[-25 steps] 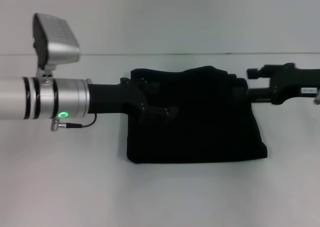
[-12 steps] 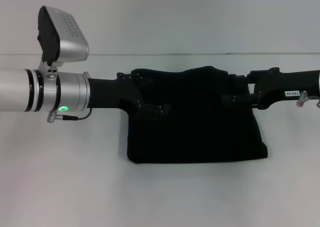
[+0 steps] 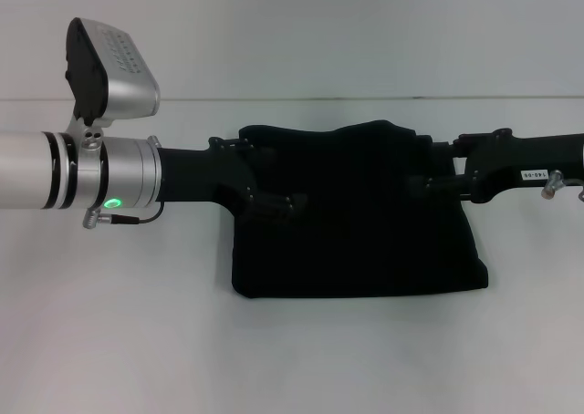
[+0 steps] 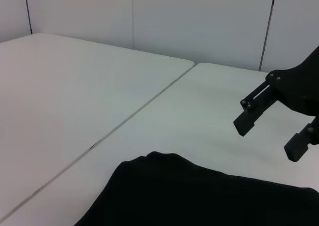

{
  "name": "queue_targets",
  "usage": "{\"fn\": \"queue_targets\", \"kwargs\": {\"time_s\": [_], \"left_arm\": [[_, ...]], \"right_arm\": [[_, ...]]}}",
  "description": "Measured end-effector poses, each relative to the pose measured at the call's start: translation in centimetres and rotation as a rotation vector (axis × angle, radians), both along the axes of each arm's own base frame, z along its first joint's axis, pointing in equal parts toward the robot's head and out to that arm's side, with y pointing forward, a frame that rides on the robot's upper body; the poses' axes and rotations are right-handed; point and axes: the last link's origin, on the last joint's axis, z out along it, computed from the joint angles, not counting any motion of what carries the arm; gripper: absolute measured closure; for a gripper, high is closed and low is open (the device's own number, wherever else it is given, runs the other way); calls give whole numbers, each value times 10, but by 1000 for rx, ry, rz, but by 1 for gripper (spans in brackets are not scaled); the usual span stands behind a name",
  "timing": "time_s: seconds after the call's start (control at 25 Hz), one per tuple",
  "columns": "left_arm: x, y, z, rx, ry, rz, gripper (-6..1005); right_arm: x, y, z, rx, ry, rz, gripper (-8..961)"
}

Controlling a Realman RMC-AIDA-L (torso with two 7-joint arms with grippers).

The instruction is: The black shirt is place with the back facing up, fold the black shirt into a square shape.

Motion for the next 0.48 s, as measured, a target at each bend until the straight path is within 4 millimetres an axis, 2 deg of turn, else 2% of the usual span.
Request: {"fn": "queue_targets", "kwargs": {"time_s": [0.48], "left_arm": [[0,0,0,-2,0,2,96]], "right_arm": [[1,1,-1,11,-2,-9,178]]}}
